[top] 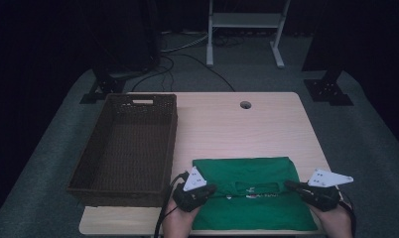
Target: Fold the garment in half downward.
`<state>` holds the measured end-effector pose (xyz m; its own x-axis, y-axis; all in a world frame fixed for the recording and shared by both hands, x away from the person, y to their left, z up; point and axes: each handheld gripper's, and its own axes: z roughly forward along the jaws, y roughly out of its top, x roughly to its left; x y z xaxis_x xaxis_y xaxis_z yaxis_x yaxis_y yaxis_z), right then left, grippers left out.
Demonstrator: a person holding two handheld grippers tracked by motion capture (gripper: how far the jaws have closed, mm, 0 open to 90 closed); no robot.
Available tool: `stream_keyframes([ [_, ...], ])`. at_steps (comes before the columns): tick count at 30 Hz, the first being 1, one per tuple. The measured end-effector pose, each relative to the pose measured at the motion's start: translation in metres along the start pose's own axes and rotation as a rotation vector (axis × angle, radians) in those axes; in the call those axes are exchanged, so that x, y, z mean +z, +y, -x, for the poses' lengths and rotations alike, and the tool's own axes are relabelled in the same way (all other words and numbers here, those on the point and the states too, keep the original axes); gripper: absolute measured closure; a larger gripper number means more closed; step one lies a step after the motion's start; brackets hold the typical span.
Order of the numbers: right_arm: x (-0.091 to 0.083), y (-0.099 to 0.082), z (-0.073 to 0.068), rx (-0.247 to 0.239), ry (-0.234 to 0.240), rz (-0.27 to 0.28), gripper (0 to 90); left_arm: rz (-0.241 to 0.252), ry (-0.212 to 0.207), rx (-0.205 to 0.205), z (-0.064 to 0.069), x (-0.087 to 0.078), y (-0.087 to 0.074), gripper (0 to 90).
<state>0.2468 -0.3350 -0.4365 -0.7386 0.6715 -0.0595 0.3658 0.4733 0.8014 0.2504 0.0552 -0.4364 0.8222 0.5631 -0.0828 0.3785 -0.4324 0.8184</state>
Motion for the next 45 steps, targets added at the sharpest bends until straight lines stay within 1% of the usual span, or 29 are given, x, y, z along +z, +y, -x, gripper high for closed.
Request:
stream_keyframes([
  [3, -0.004, -0.003, -0.005, -0.004, 0.008, -0.008, 89.0, -0.017, -0.012, 0.003, 0.005, -0.001, -0.004, 87.6],
  [7, -0.008, -0.007, -0.013, -0.007, 0.018, -0.016, 89.0, -0.037, -0.027, -0.004, 0.008, -0.002, -0.009, 87.6],
  [9, -0.009, -0.011, -0.017, -0.011, 0.023, -0.032, 89.0, -0.054, -0.037, -0.004, 0.01, -0.002, -0.012, 87.5],
  [14, -0.003, -0.023, -0.021, -0.003, 0.04, -0.077, 88.9, -0.097, -0.059, -0.015, 0.012, 0.004, -0.021, 87.2],
  [18, 0.001, -0.029, -0.023, 0.004, 0.053, -0.103, 88.7, -0.117, -0.075, -0.025, 0.013, 0.008, -0.029, 86.5],
  [21, 0.003, -0.031, -0.023, 0.007, 0.058, -0.115, 88.7, -0.145, -0.086, -0.03, 0.012, 0.012, -0.033, 86.1],
  [23, 0.004, -0.032, -0.024, 0.005, 0.061, -0.122, 88.5, -0.15, -0.091, -0.031, 0.012, 0.013, -0.034, 85.7],
  [25, 0.005, -0.034, -0.025, 0.007, 0.067, -0.131, 88.2, -0.154, -0.09, -0.029, 0.012, 0.013, -0.034, 83.9],
  [27, 0.005, -0.035, -0.025, 0.006, 0.072, -0.134, 86.8, -0.149, -0.086, -0.034, 0.013, 0.012, -0.033, 78.4],
  [29, 0.004, -0.035, -0.025, 0.006, 0.082, -0.123, 78.2, -0.139, -0.087, -0.041, 0.012, 0.009, -0.032, 73.9],
  [31, 0.0, -0.034, -0.025, 0.012, 0.06, -0.101, 66.1, -0.128, -0.086, -0.044, 0.012, 0.006, -0.03, 70.0],
  [34, -0.005, -0.034, -0.021, 0.051, 0.06, -0.052, 48.1, -0.099, -0.086, -0.055, 0.012, 0.002, -0.026, 62.4],
  [36, -0.006, -0.034, -0.018, 0.076, 0.062, -0.026, 35.1, -0.081, -0.081, -0.058, 0.012, 0.0, -0.024, 55.5],
  [38, -0.006, -0.033, -0.015, 0.093, 0.065, 0.001, 20.5, -0.056, -0.072, -0.063, 0.011, -0.003, -0.021, 44.7],
  [39, -0.006, -0.032, -0.015, 0.099, 0.056, 0.004, 15.8, -0.042, -0.069, -0.065, 0.009, -0.003, -0.02, 40.4],
  [41, -0.004, -0.028, -0.014, 0.095, 0.047, 0.013, 7.7, -0.031, -0.046, -0.069, 0.006, 0.0, -0.019, 30.0],
  [43, 0.001, -0.024, -0.013, 0.087, 0.057, 0.019, 4.2, -0.032, -0.022, -0.061, 0.003, 0.006, -0.019, 17.1],
  [44, 0.004, -0.022, -0.012, 0.081, 0.06, 0.019, 2.3, -0.033, 0.0, -0.057, 0.001, 0.01, -0.018, 11.8],
  [45, 0.007, -0.02, -0.012, 0.078, 0.064, 0.014, 2.3, -0.039, 0.019, -0.059, 0.0, 0.014, -0.018, 5.3],
])
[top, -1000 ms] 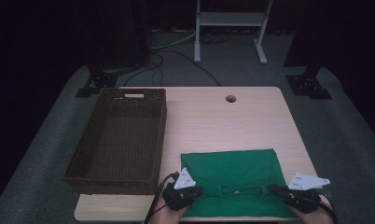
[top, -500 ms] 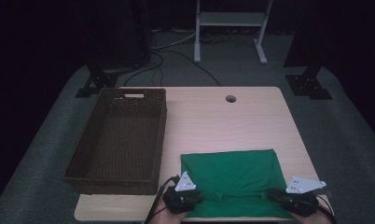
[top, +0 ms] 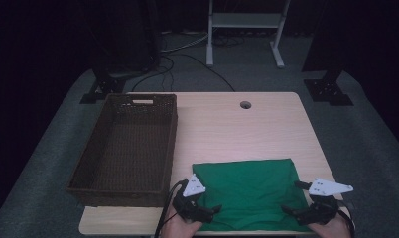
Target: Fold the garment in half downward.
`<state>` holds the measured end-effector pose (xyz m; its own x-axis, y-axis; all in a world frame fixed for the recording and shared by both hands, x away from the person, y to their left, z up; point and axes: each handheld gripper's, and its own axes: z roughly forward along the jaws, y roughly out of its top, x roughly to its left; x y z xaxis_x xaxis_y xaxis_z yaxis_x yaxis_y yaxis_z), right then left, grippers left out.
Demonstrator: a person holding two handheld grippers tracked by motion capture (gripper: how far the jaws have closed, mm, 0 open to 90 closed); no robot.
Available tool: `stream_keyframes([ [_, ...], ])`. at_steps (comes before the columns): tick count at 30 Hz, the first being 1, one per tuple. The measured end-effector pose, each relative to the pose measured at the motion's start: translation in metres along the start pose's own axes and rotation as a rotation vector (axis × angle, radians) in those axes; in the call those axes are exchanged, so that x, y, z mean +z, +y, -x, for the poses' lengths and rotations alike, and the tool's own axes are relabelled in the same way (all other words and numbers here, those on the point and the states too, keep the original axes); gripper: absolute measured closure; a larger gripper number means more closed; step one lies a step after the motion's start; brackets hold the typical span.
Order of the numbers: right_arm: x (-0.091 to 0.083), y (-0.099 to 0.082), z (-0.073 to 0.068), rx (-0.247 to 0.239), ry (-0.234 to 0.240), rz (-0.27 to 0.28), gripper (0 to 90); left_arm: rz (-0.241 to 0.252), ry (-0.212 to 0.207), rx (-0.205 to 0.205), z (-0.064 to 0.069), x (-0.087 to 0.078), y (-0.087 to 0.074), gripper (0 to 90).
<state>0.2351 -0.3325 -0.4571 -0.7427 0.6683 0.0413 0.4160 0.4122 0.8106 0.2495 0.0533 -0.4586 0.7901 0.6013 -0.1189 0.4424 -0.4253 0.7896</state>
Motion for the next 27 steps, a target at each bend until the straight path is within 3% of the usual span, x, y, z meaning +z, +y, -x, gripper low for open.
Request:
stream_keyframes([
  [2, 0.007, 0.004, 0.001, -0.012, 0.016, -0.011, 2.3, -0.003, -0.006, -0.005, -0.004, 0.007, 0.001, 0.0],
  [11, 0.038, 0.033, 0.006, -0.024, 0.063, 0.006, 2.4, -0.009, 0.012, -0.013, -0.019, 0.022, 0.005, 0.0],
  [19, 0.087, 0.056, 0.001, -0.064, 0.114, -0.028, 2.3, -0.013, 0.034, -0.019, -0.024, 0.023, 0.005, 0.0],
  [23, 0.11, 0.057, -0.002, -0.081, 0.117, -0.072, 2.3, -0.013, 0.037, -0.021, -0.025, 0.022, 0.005, 0.0],
  [27, 0.122, 0.054, -0.004, -0.102, 0.097, -0.14, 2.3, -0.012, 0.04, -0.022, -0.027, 0.021, 0.005, 0.0],
])
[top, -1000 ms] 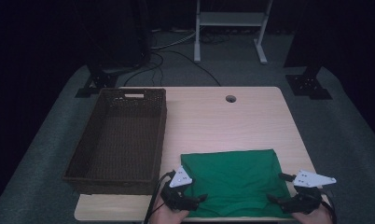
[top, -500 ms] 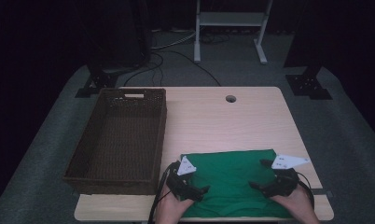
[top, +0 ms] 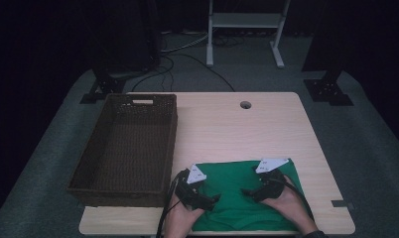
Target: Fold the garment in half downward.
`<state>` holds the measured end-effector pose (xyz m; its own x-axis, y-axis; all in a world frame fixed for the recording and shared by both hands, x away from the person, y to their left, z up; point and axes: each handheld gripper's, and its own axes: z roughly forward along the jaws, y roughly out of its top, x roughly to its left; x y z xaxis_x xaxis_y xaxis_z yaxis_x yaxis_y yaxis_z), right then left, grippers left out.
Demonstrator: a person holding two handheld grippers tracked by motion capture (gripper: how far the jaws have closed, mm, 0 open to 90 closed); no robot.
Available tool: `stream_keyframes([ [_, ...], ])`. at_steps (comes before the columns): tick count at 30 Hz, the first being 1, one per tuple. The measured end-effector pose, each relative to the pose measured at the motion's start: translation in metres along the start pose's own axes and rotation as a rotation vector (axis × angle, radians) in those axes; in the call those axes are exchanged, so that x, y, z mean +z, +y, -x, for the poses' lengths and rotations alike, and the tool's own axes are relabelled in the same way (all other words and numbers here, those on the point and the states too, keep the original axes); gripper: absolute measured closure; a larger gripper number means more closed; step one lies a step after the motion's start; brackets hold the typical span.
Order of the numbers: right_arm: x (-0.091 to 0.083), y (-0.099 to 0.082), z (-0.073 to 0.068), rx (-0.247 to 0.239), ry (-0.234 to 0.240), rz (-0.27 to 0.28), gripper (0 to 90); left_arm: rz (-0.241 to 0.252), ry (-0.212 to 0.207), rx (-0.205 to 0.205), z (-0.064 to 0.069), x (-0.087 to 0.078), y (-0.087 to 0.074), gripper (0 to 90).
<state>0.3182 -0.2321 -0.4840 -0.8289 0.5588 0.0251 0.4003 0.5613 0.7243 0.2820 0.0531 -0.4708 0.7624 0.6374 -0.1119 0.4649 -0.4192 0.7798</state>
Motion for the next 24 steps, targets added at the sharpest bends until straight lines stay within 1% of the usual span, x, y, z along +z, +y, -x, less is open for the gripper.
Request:
stream_keyframes([
  [2, 0.001, -0.001, -0.002, -0.009, -0.015, -0.02, 2.4, 0.001, 0.002, -0.001, -0.001, 0.0, 0.0, 0.0],
  [3, 0.001, -0.001, -0.003, -0.014, -0.022, -0.021, 2.5, 0.001, 0.003, -0.002, -0.001, 0.0, 0.0, 0.0],
  [9, -0.004, -0.006, 0.001, -0.004, -0.028, -0.02, 2.5, -0.006, 0.011, -0.002, -0.002, 0.0, 0.0, 0.0],
  [14, -0.012, -0.014, 0.005, 0.013, -0.046, -0.016, 2.6, -0.013, 0.014, -0.004, -0.004, 0.003, 0.002, 0.0],
  [24, -0.024, -0.026, 0.012, 0.019, -0.053, -0.013, 2.5, -0.003, 0.024, -0.009, -0.004, 0.006, 0.004, 0.0],
])
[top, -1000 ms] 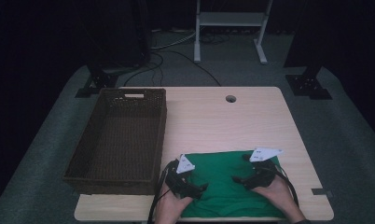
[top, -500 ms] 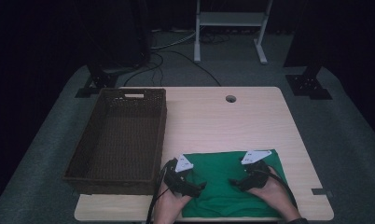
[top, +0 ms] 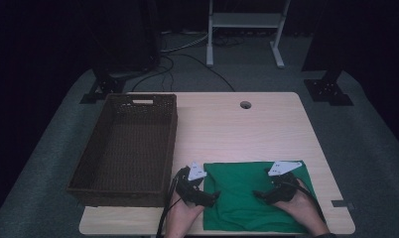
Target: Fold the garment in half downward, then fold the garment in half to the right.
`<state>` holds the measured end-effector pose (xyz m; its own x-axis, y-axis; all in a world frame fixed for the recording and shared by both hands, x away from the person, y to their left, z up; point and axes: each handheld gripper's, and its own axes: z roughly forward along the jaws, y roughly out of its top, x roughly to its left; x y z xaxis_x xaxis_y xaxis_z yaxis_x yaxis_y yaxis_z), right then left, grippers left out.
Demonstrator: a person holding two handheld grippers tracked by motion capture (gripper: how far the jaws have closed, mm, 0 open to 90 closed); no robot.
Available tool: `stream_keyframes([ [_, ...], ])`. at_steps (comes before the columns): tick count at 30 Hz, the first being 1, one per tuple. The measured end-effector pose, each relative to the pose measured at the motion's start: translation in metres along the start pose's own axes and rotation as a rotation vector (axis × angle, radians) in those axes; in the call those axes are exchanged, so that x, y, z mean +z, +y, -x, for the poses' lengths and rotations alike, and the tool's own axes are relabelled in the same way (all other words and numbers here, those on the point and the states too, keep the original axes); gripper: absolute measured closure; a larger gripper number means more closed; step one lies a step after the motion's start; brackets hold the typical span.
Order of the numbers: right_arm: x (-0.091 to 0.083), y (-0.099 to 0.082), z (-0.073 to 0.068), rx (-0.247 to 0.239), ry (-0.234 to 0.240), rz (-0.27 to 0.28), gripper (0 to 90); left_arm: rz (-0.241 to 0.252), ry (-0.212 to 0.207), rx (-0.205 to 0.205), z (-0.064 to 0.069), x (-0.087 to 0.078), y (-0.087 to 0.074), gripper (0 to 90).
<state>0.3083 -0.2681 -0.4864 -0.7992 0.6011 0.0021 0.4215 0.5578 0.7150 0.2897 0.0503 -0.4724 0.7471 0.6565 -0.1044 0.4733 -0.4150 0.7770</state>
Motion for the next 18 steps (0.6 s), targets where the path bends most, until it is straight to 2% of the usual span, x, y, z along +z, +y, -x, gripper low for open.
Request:
stream_keyframes([
  [5, 0.0, -0.001, 0.0, 0.0, -0.002, 0.002, 2.4, 0.01, 0.008, -0.004, 0.003, 0.003, 0.001, 0.0],
  [11, 0.0, -0.001, 0.0, 0.001, -0.002, 0.002, 2.4, -0.005, 0.034, -0.009, 0.005, 0.01, 0.003, 0.0],
  [18, 0.0, -0.001, 0.0, 0.001, -0.003, 0.002, 2.4, -0.026, 0.091, -0.021, 0.011, 0.018, 0.0, 0.0],
])
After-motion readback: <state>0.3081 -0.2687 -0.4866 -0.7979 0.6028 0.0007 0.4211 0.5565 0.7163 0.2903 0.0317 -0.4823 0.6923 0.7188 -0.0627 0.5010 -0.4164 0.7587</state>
